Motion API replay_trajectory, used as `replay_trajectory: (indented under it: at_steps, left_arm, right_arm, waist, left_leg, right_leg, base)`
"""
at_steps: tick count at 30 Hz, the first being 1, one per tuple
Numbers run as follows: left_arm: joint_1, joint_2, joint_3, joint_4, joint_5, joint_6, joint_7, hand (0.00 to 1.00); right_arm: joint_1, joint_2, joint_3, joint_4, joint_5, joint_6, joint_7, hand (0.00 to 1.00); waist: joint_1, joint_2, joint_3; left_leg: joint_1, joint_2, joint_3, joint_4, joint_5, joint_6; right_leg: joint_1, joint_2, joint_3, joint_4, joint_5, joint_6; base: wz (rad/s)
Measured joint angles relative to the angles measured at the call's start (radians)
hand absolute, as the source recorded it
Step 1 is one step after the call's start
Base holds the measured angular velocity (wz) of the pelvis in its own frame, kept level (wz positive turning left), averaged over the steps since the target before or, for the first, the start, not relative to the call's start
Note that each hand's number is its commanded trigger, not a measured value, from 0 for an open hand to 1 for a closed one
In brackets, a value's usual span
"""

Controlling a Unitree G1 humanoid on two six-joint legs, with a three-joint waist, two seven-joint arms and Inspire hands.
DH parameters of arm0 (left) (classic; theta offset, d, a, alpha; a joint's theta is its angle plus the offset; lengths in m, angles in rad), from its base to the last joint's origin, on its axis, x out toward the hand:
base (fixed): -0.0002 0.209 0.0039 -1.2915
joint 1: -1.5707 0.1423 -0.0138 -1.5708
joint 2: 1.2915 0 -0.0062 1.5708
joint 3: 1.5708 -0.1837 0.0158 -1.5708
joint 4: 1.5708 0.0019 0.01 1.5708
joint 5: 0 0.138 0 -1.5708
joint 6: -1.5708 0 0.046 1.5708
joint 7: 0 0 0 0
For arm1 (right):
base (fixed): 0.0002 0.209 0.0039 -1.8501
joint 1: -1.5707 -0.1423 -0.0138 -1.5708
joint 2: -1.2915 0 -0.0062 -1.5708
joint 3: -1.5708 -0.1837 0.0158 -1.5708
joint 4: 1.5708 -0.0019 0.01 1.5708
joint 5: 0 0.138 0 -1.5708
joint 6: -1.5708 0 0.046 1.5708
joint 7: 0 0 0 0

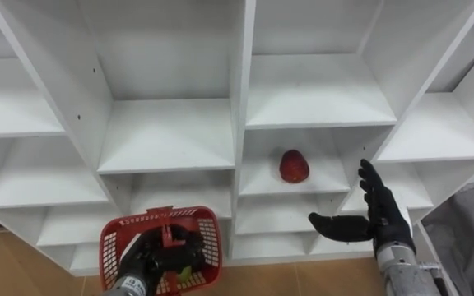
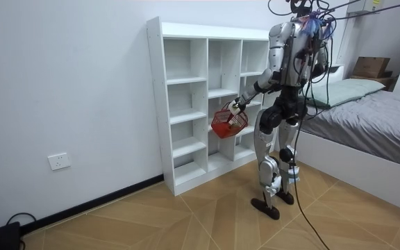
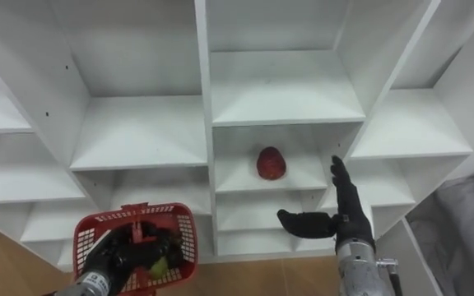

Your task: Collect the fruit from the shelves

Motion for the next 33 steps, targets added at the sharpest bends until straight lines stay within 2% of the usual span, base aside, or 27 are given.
replay_trajectory:
  at_steps: [11,17,19,25,33]
  left_arm:
    - [-0.006,0.003,0.004,0.012,0.021,-0.006,-0.002,1.00]
    - [-0.012,-0.001,0.009,0.041,0.021,-0.008,-0.026,1.00]
    - [-0.015,-0.003,0.008,0.049,0.021,-0.008,-0.040,1.00]
    - [-0.018,-0.001,0.003,0.074,0.042,-0.007,-0.053,1.00]
    - [-0.044,0.000,-0.021,0.090,0.040,-0.007,-0.077,1.00]
  right_arm:
    - [-0.189,-0.001,0.012,0.215,0.012,-0.011,-0.039,0.00]
    - [-0.287,-0.011,0.010,0.312,0.030,-0.011,-0.040,0.00]
    - [-0.310,-0.020,0.012,0.314,0.033,-0.011,-0.039,0.00]
    - [-0.436,-0.056,0.008,0.408,0.067,-0.012,-0.063,0.00]
    - [-0.495,-0.086,0.009,0.442,0.073,-0.018,-0.107,0.00]
  waist:
    - [0.007,0.003,-0.0007]
    - [0.021,0.010,0.0036]
    - [0.035,0.014,0.0053]
    - [0.036,0.017,0.0088]
    - [0.084,0.011,0.0157]
  left_leg:
    - [-0.093,-0.002,-0.051,0.048,-0.001,0.002]
    - [-0.182,-0.002,-0.072,0.094,-0.001,0.002]
    - [-0.216,-0.003,-0.076,0.117,-0.002,0.003]
    - [-0.312,-0.019,-0.100,0.176,-0.001,0.005]
    - [-0.390,-0.019,-0.113,0.217,-0.001,0.005]
  right_leg:
    - [-0.061,-0.014,-0.056,0.022,-0.001,-0.002]
    - [-0.141,-0.023,-0.083,0.070,-0.006,-0.009]
    - [-0.174,-0.030,-0.089,0.097,-0.017,-0.014]
    - [-0.281,-0.061,-0.110,0.202,-0.057,-0.020]
    - [-0.353,-0.069,-0.121,0.238,-0.064,-0.025]
  base:
    - [0.13]
    - [0.10]
    - [0.10]
    - [0.15]
    - [0.05]
